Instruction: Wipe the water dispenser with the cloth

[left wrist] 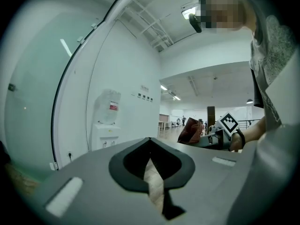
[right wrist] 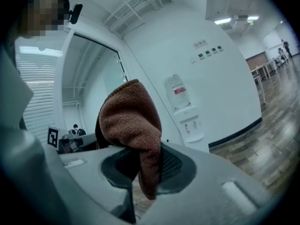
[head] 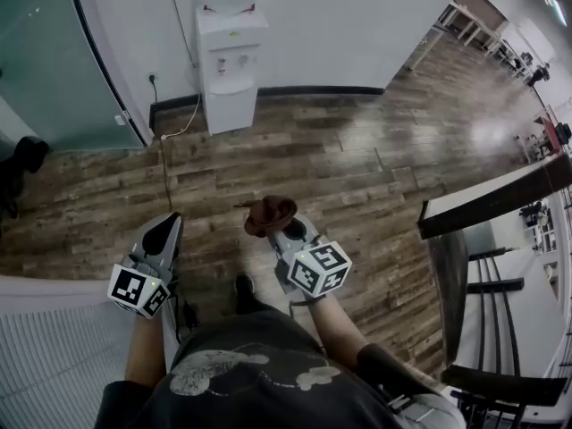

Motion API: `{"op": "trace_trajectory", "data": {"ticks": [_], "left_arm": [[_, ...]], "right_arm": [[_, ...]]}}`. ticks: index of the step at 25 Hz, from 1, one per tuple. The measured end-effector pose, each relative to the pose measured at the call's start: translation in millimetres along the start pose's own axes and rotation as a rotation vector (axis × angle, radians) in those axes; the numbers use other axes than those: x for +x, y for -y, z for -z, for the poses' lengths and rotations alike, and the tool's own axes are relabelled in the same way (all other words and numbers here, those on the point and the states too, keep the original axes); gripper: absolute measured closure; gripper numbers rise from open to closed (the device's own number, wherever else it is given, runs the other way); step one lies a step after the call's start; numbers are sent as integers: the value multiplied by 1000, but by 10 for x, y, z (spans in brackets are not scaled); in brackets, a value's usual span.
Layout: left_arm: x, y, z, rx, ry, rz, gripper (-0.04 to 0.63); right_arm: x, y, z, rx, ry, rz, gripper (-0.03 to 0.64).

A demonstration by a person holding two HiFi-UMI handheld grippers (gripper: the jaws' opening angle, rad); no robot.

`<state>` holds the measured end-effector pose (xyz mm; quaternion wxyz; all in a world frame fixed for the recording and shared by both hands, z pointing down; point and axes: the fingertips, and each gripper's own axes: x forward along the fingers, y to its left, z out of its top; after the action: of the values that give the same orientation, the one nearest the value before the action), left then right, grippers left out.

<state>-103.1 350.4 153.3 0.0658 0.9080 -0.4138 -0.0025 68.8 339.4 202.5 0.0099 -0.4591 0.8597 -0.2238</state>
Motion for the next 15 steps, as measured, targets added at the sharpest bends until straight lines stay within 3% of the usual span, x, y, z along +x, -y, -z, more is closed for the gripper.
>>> {"op": "trace_trajectory", "data": {"ticks": [11, 15], "left_arm": [[941, -403, -87, -8, -41, -21, 578], [1314, -662, -29, -3, -37, 12, 578]], "right_arm": [[628, 740, -272, 59, -33, 51, 559], [852, 978, -344, 63, -35, 86, 560]]}}
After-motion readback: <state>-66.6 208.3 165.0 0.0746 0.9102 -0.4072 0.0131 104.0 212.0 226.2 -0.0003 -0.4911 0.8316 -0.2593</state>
